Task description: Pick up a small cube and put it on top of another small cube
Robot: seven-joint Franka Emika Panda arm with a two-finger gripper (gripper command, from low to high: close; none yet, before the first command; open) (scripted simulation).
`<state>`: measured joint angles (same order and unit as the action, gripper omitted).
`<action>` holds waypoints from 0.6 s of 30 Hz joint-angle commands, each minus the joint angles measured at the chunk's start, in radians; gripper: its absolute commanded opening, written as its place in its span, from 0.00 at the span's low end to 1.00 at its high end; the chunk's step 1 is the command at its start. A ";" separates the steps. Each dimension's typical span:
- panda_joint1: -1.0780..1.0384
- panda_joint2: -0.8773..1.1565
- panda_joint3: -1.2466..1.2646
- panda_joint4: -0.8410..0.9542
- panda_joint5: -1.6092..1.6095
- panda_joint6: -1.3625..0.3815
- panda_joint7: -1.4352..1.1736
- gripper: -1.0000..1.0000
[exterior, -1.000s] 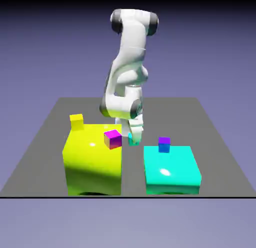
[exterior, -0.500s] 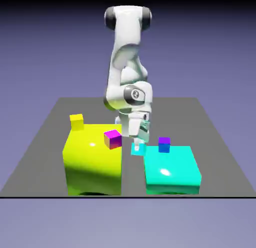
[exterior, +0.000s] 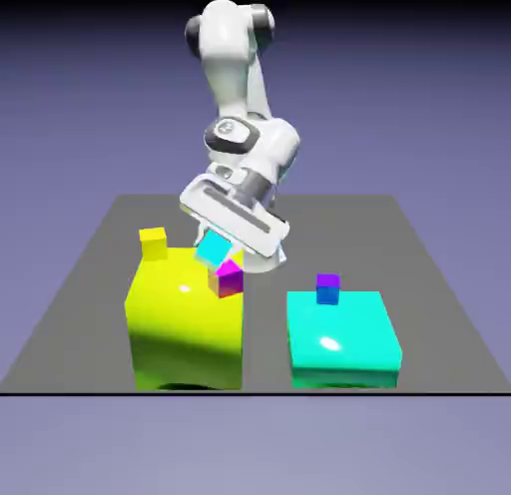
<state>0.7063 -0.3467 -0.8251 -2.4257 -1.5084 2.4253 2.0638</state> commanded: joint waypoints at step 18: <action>-0.087 -0.451 -0.141 0.089 0.782 -0.680 0.572 0.00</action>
<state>0.6189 -0.7981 -0.9664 -2.3365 -0.7271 1.7460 2.6360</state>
